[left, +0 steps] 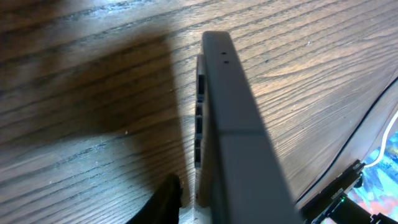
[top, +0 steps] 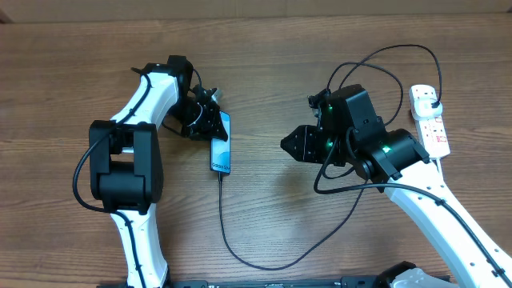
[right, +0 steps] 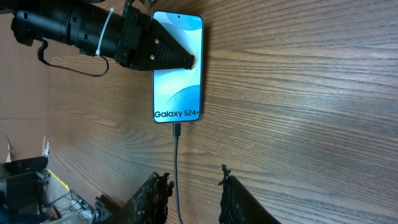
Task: Plug charger to phone and switch on socket
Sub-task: 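Lower the plugged phone onto the table with the left gripper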
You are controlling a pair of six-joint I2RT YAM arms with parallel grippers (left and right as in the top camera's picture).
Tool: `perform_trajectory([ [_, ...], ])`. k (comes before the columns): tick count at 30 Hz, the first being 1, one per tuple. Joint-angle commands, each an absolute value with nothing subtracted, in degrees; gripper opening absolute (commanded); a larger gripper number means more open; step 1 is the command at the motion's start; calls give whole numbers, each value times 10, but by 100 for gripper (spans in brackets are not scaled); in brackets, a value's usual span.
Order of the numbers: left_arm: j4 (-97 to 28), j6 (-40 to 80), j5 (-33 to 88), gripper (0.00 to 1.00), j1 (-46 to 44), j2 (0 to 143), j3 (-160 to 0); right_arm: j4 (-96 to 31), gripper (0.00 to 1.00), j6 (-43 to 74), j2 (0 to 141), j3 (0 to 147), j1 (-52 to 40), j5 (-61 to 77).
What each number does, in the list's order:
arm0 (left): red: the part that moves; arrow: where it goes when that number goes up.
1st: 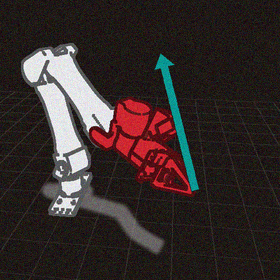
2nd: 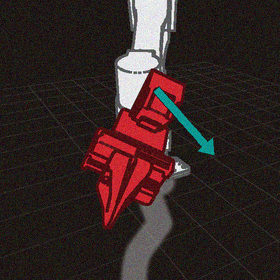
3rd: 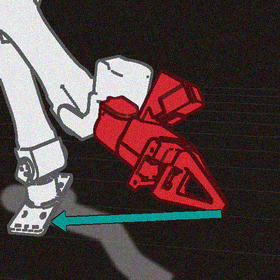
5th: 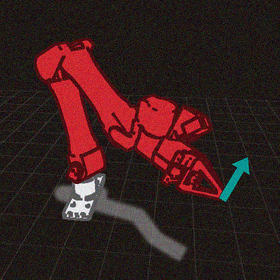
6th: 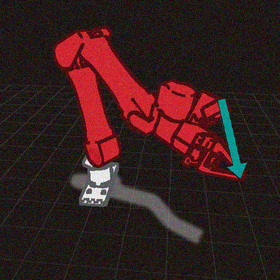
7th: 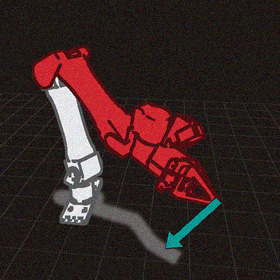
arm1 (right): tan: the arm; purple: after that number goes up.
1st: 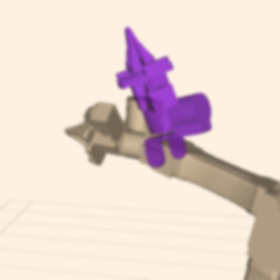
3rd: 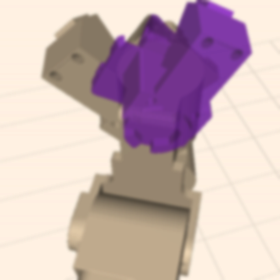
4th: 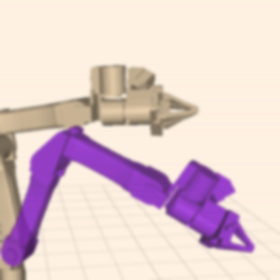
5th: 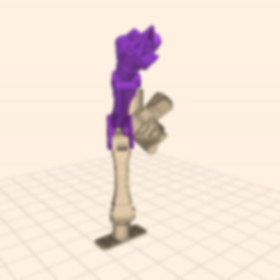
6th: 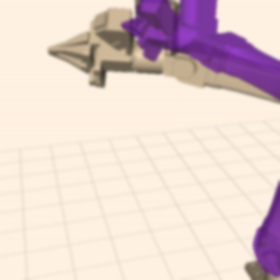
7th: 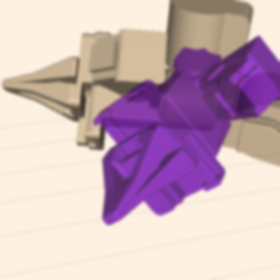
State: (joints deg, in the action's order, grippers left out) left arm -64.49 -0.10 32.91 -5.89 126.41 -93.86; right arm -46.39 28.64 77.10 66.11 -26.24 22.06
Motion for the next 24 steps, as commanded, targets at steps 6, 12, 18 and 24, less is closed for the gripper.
perform_trajectory([
  [6, -656, 2, 325, 27, -55, 1254, -939, -462, 30, 285, 766, 674, -260, 215],
  [12, -660, 3, 322, 22, -55, 1254, -939, -462, 30, 285, 766, 674, -260, 215],
  [18, -661, 5, 324, 22, -55, 1254, -939, -462, 30, 285, 766, 674, -260, 215],
  [24, -662, 5, 324, 32, -56, 1254, -939, -462, 30, 285, 766, 674, -260, 215],
])
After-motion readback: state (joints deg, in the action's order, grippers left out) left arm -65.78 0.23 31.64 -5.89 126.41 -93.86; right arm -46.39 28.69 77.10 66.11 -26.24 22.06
